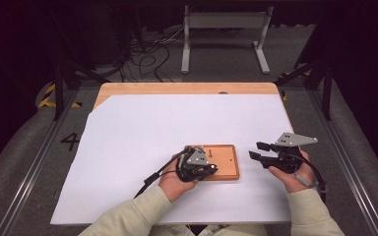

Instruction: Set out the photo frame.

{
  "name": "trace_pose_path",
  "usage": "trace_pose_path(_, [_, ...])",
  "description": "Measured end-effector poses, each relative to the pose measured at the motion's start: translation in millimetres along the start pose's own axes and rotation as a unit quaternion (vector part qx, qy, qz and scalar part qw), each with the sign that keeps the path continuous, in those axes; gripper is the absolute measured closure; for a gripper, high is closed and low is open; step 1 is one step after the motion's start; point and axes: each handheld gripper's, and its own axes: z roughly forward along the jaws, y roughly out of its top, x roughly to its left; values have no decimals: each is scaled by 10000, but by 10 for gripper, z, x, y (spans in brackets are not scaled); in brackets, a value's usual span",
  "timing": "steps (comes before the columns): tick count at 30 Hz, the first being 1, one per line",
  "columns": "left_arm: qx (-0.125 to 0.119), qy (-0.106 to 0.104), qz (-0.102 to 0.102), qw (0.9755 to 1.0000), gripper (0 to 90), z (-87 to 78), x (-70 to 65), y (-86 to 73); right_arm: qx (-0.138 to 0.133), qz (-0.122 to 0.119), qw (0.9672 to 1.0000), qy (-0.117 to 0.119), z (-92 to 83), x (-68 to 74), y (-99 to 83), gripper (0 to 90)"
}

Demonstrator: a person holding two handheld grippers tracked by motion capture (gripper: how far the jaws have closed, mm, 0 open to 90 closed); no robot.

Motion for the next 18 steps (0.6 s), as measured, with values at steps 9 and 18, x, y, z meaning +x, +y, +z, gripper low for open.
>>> trace_pose_path(9, [77,426,969,9944,829,-9,-129,-6,10,-21,10000,-10,7,13,2,515])
trace_pose_path(18, [75,871,1930,9773,829,-25,-307,-42,-38,-31,10000,-16,-20,20,24,509])
